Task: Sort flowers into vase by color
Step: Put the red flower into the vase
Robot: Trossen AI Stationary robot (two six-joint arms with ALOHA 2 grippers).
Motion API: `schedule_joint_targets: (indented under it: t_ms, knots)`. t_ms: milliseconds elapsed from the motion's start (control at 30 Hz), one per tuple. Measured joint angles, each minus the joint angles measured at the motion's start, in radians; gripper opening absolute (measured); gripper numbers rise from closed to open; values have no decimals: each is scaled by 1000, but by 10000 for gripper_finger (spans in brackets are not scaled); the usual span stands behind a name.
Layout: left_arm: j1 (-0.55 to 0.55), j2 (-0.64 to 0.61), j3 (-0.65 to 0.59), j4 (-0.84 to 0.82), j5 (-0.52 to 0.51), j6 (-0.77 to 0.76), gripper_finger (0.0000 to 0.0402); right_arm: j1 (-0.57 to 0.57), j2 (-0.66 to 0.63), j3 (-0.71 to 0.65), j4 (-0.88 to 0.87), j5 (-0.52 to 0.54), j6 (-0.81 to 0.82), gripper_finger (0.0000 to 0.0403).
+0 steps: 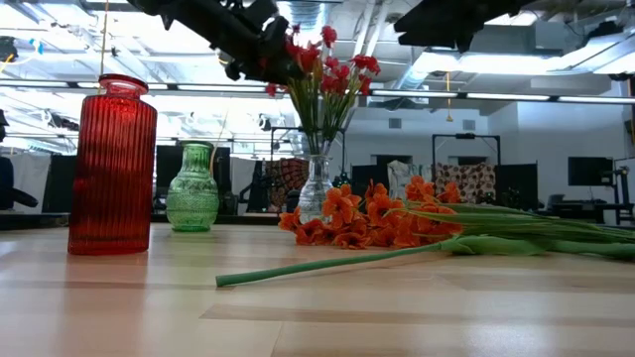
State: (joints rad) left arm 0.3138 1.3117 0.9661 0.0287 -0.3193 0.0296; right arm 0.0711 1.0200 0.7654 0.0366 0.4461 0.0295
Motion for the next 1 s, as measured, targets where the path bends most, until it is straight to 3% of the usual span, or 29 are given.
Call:
schedule_joint_targets:
  t_ms: [467, 700, 1000]
  knots:
    - [0, -93, 0, -207, 2, 19, 222, 1, -67, 0, -69, 0, 8, 226]
    - [0, -97, 0, -192, 105, 44, 222, 1, -65, 0, -73, 0, 7, 226]
    - [0, -35, 0, -40, 105, 127, 222, 1, -64, 0, -78, 0, 7, 226]
